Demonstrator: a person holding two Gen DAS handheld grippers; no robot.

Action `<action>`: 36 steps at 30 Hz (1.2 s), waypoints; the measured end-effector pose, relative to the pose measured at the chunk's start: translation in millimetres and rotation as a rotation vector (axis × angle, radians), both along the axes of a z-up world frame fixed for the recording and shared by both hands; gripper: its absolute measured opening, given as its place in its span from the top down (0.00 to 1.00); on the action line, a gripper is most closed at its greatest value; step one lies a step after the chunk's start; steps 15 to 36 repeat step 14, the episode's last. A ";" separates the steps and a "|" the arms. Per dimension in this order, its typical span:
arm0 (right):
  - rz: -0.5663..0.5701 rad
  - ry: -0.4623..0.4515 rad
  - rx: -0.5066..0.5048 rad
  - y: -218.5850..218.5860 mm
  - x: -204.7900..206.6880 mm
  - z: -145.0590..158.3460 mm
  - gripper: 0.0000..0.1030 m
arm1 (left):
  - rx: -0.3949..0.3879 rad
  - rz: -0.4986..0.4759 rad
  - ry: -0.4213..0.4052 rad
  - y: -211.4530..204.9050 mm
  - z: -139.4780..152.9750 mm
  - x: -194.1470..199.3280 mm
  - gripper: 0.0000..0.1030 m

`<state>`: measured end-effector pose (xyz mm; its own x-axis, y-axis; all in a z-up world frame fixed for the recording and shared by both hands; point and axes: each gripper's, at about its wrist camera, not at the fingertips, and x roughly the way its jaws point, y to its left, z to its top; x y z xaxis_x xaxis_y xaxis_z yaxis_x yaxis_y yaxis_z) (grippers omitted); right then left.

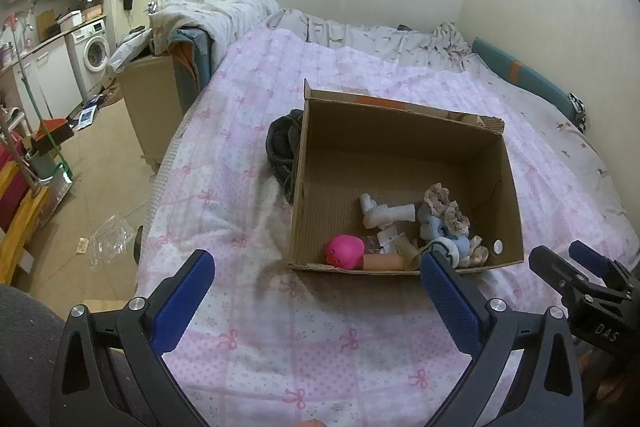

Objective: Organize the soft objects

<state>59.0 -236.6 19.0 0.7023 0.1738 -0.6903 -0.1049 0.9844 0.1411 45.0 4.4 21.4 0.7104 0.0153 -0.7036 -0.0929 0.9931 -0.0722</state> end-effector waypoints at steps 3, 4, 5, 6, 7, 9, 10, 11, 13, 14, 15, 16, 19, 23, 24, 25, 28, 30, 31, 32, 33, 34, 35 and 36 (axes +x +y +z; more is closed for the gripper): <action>-0.001 0.004 0.000 -0.3 0.3 0.0 0.00 | 0.002 0.003 0.000 0.0 -1.4 -0.8 0.00; -0.002 0.006 0.001 -0.3 0.0 0.1 0.00 | 0.002 0.006 0.000 0.2 -1.7 -1.1 0.00; -0.003 0.007 0.003 -0.3 0.1 0.0 0.00 | 0.002 0.007 0.000 0.5 -2.2 -1.3 0.00; -0.003 0.009 0.005 -0.8 0.2 -0.6 0.00 | 0.000 0.007 0.002 0.9 -2.1 -1.3 0.00; -0.002 0.009 0.007 -1.1 0.0 -0.9 0.00 | -0.002 0.008 0.004 1.3 -2.5 -1.5 0.00; -0.001 0.007 0.005 -1.2 -0.9 -0.8 0.00 | -0.004 0.013 0.008 2.5 -2.7 -1.2 0.00; -0.001 0.009 0.005 -1.1 0.3 -0.9 0.00 | -0.005 0.017 0.007 3.5 -2.2 -0.9 0.00; 0.000 0.008 0.003 -1.4 -0.7 -1.0 0.00 | -0.010 0.020 0.006 4.5 -2.1 -1.1 0.00; -0.001 0.009 0.004 -1.4 -0.2 -1.0 0.00 | -0.018 0.023 0.011 5.4 -2.5 -0.9 0.00; -0.001 0.008 0.003 -1.6 -0.6 -1.0 0.00 | -0.017 0.022 0.013 5.3 -2.8 -1.1 0.00; -0.001 0.008 0.003 -1.6 -0.6 -1.0 0.00 | -0.017 0.022 0.013 5.3 -2.8 -1.1 0.00; -0.001 0.008 0.003 -1.6 -0.6 -1.0 0.00 | -0.017 0.022 0.013 5.3 -2.8 -1.1 0.00; -0.001 0.008 0.003 -1.6 -0.6 -1.0 0.00 | -0.017 0.022 0.013 5.3 -2.8 -1.1 0.00; -0.001 0.008 0.003 -1.6 -0.6 -1.0 0.00 | -0.017 0.022 0.013 5.3 -2.8 -1.1 0.00; -0.001 0.008 0.003 -1.6 -0.6 -1.0 0.00 | -0.017 0.022 0.013 5.3 -2.8 -1.1 0.00; -0.001 0.008 0.003 -1.6 -0.6 -1.0 0.00 | -0.017 0.022 0.013 5.3 -2.8 -1.1 0.00; -0.001 0.008 0.003 -1.6 -0.6 -1.0 0.00 | -0.017 0.022 0.013 5.3 -2.8 -1.1 0.00; -0.001 0.008 0.003 -1.6 -0.6 -1.0 0.00 | -0.017 0.022 0.013 5.3 -2.8 -1.1 0.00; -0.001 0.008 0.003 -1.6 -0.6 -1.0 0.00 | -0.017 0.022 0.013 5.3 -2.8 -1.1 0.00; -0.001 0.008 0.003 -1.6 -0.6 -1.0 0.00 | -0.017 0.022 0.013 5.3 -2.8 -1.1 0.00; -0.001 0.008 0.003 -1.6 -0.6 -1.0 0.00 | -0.017 0.022 0.013 5.3 -2.8 -1.1 0.00; -0.001 0.008 0.003 -1.6 -0.6 -1.0 0.00 | -0.017 0.022 0.013 5.3 -2.8 -1.1 0.00; -0.001 0.008 0.003 -1.6 -0.6 -1.0 0.00 | -0.017 0.022 0.013 5.3 -2.8 -1.1 0.00; -0.001 0.008 0.003 -1.6 -0.6 -1.0 0.00 | -0.017 0.022 0.013 5.3 -2.8 -1.1 0.00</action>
